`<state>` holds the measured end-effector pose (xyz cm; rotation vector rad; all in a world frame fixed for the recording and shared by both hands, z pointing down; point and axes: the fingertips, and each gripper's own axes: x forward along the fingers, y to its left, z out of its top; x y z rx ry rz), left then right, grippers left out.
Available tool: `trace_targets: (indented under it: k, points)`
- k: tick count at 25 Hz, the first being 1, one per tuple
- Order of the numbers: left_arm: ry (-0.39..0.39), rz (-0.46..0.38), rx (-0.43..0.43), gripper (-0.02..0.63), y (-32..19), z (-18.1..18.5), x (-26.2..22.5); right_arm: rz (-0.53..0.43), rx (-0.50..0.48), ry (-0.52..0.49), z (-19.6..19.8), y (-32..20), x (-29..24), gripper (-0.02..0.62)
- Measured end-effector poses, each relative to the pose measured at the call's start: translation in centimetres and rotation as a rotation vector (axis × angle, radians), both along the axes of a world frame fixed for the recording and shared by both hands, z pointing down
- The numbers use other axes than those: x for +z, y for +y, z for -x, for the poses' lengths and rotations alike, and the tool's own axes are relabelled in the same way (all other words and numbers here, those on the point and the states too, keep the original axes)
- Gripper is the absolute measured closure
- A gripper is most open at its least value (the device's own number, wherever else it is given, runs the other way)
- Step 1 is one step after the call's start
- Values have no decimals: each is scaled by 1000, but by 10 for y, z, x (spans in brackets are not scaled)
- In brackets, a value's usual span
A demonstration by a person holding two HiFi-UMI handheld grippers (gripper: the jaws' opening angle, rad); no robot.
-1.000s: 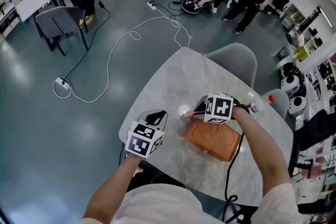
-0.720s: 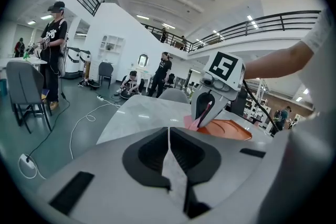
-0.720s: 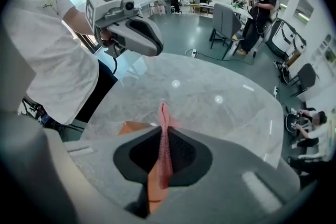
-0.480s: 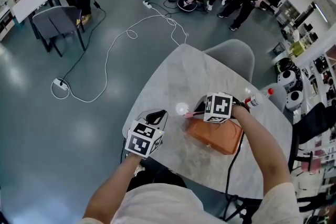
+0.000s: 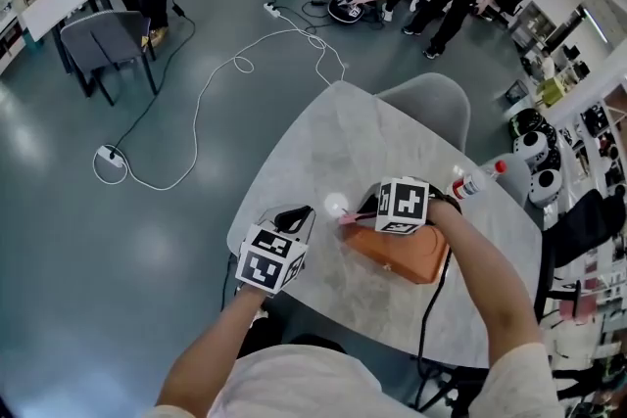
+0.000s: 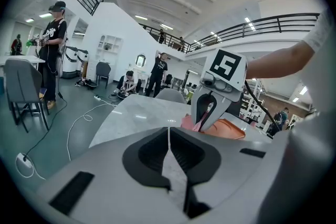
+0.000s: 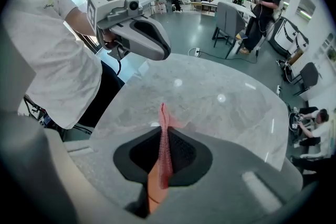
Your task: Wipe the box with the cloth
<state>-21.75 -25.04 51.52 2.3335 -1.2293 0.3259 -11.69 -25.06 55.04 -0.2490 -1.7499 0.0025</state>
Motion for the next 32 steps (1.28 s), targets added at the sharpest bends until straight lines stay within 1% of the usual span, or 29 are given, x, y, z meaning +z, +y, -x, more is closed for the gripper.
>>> trace_targets:
  k: [12, 24, 32]
  points:
    - [-12, -6, -49, 589, 23, -1, -4, 17, -48, -13, 1, 26, -2, 577]
    - [-38, -21, -99, 589, 65, 3, -15, 17, -94, -33, 5, 64, -3, 577]
    - [-52, -25, -122, 589, 91, -2, -21, 22, -96, -80, 5, 89, -9, 577]
